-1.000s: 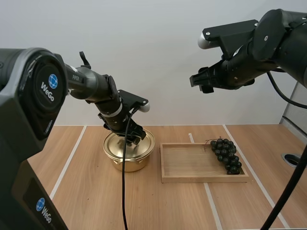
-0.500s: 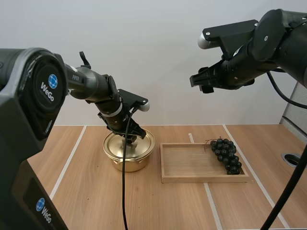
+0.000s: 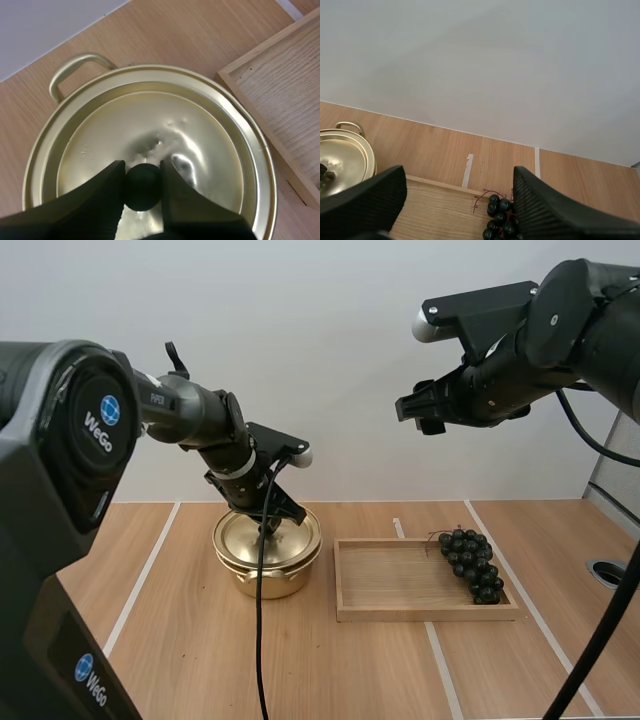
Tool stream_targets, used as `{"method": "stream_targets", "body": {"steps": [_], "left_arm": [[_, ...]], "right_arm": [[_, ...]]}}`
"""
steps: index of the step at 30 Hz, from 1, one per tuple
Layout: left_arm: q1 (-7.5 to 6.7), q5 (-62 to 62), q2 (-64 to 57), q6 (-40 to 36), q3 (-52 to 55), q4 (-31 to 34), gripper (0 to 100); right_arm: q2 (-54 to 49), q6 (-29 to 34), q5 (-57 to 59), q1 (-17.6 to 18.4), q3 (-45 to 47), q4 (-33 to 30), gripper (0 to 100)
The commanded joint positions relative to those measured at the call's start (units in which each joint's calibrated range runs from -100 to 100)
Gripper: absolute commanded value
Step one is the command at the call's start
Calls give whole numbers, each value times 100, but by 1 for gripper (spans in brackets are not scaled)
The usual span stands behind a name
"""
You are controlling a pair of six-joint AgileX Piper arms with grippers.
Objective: Open the pot, put the grape inside, and close it
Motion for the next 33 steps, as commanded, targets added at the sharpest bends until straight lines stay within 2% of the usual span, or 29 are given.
{"method": "stream_targets", "body": {"steps": [1, 7, 13, 17, 24, 29, 33], "left_arm": [[-17, 460, -346, -101, -409, 5, 0], [-17, 1397, -1289, -267, -1440, 5, 0], [-17, 1455, -2305, -325, -2245, 5, 0], [-17, 1533, -2938, -325, -2605, 5, 0], [-17, 1514, -3812, -325, -2744, 5, 0], [-17, 1514, -4209, -325, -2744, 5, 0], [-17, 1514, -4349, -325, -2744, 5, 0]], "right_arm": [[-46, -42, -96, -19, -26, -46, 100], [-46, -1, -53, -19, -26, -209, 100], [133, 247, -31, -19, -26, -598, 100], [496, 257, 208, -19, -26, -630, 100], [1145, 613, 353, -19, -26, -1230, 100], [1617, 613, 644, -35, -26, -1276, 100], [1989, 624, 644, -222, -26, -1334, 100]]}}
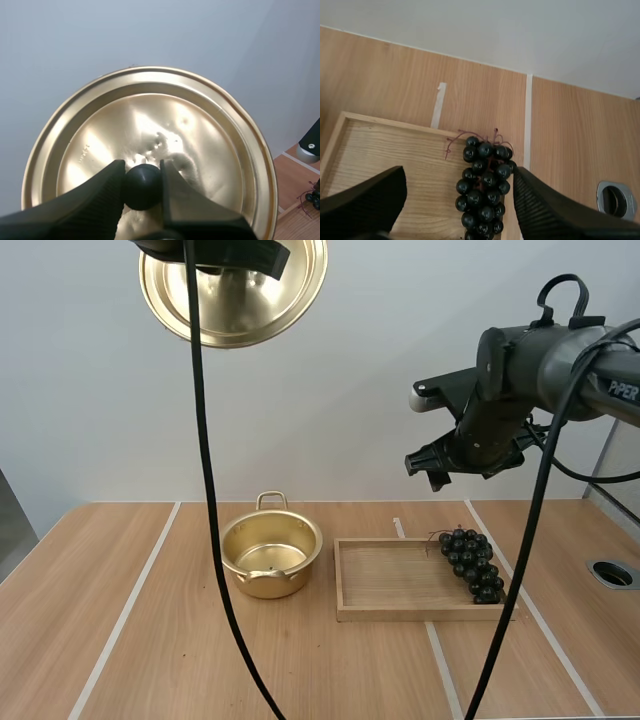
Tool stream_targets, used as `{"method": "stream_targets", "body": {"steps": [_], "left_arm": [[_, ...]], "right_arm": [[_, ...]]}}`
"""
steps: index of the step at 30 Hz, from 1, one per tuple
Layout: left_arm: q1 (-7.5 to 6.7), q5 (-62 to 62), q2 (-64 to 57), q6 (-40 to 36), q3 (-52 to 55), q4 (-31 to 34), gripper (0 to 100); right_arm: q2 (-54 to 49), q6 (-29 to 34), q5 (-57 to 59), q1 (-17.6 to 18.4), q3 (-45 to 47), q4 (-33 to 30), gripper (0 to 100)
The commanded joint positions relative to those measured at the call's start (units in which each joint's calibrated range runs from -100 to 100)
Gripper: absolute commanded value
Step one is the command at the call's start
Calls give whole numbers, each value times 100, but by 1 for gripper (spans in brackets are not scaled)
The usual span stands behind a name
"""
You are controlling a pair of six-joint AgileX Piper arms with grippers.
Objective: Open the pot, put the grape inside, and close it
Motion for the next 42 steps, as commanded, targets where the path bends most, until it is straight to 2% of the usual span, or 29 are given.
{"method": "stream_targets", "body": {"steps": [1, 12, 30, 42], "left_arm": [[-17, -68, -93, -45, -45, 5, 0], [-17, -49, -122, 15, -45, 5, 0], [-17, -67, -122, 220, -45, 5, 0], [-17, -67, -122, 220, -45, 5, 0]], "right_arm": [[236, 19, 52, -149, -26, -108, 100], [1106, -10, -116, -201, -26, -142, 100], [2078, 178, -310, -201, -26, -504, 100], [2535, 178, -587, -201, -26, -504, 100]]}}
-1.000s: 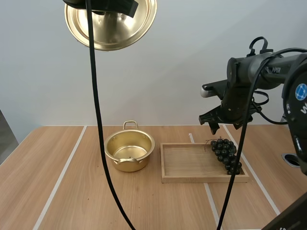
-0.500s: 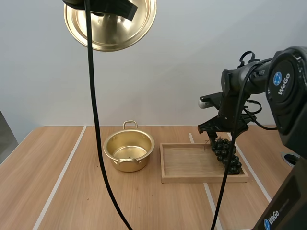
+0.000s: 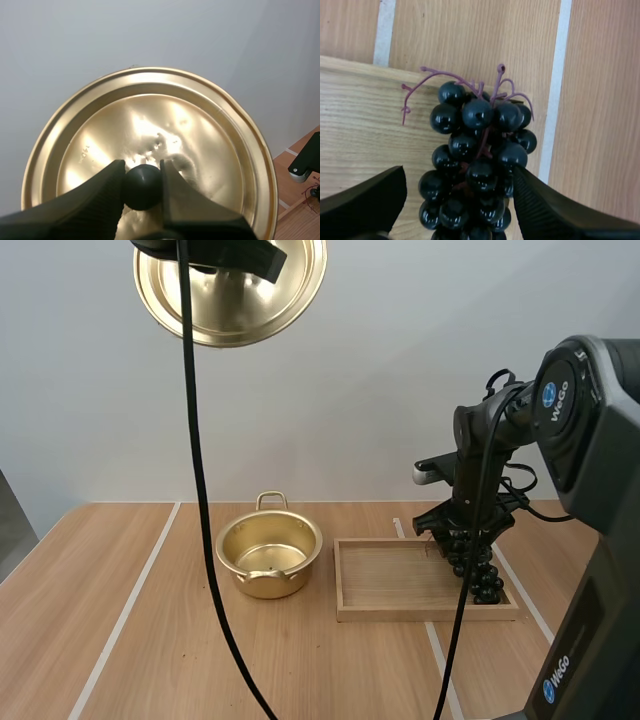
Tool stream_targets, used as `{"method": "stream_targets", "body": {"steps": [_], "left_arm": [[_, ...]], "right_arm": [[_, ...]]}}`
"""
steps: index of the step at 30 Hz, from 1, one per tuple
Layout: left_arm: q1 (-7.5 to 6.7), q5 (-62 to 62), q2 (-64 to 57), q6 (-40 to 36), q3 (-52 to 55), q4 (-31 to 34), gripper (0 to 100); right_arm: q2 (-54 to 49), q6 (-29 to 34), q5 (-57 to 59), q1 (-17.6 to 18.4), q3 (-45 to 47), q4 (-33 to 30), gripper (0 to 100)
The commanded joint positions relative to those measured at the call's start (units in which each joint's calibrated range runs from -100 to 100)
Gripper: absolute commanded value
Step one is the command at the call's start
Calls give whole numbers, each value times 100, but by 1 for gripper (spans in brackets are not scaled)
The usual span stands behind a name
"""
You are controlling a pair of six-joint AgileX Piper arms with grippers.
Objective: Open the pot, put the grape inside, and close it
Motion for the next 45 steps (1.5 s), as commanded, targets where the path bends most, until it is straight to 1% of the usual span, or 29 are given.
{"method": "stream_targets", "body": {"steps": [1, 7, 12, 18, 32, 39, 45], "left_arm": [[-17, -136, -38, 11, -45, 5, 0], [-17, -136, -38, 11, -45, 5, 0], [-17, -136, -38, 11, -45, 5, 0], [-17, -136, -38, 11, -45, 5, 0], [-17, -136, -38, 11, -45, -124, 0], [-17, -136, -38, 11, -45, -223, 0], [-17, -136, -38, 11, -45, -223, 0]], "right_arm": [[81, 28, -180, -20, -26, -14, 100], [387, 28, -574, -20, -26, -14, 100], [636, 39, -596, -20, -26, -14, 100], [715, 47, -852, -20, -26, -14, 100], [729, 50, -852, -20, -26, -14, 100], [1138, 50, -664, -20, -26, -28, 100], [1154, 50, -851, -20, -26, -28, 100]]}}
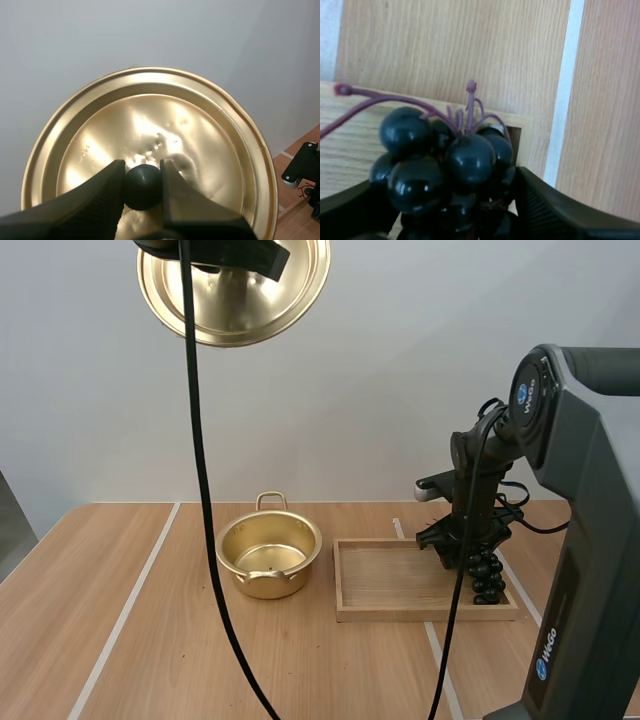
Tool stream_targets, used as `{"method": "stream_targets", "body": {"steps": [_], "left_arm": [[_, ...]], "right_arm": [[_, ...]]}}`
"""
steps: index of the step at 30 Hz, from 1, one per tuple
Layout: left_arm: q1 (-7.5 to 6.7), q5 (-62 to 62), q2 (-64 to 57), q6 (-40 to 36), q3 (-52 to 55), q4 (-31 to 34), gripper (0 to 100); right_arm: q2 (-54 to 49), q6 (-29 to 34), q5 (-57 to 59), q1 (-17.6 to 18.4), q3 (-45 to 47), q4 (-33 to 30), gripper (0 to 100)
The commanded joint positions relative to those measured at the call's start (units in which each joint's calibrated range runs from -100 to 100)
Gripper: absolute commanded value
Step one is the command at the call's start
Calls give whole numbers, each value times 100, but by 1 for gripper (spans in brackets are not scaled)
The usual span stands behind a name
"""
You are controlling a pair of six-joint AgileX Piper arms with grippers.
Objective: Open the pot, put the grape inside, and close it
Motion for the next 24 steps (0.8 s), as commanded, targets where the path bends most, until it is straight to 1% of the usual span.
{"method": "stream_targets", "body": {"steps": [1, 5, 6, 8, 10, 16, 24], "left_arm": [[-17, -136, -38, 2, -45, -119, 0], [-17, -136, -38, 2, -45, -133, 0], [-17, -136, -38, 2, -45, -133, 0], [-17, -136, -38, 2, -45, -133, 0], [-17, -136, -38, 2, -45, -133, 0], [-17, -136, -38, 2, -45, -133, 0], [-17, -136, -38, 2, -45, -144, 0]], "right_arm": [[141, 8, 144, 5, 91, 233, 100], [141, -7, 144, 5, 91, 233, 100], [141, -17, 144, 5, 91, 233, 94], [141, -17, 144, 5, 91, 233, 50], [141, -17, 105, 5, 91, 255, 0], [141, -17, -154, 5, 91, 278, 0], [113, -17, -188, 5, 81, 278, 0]]}}
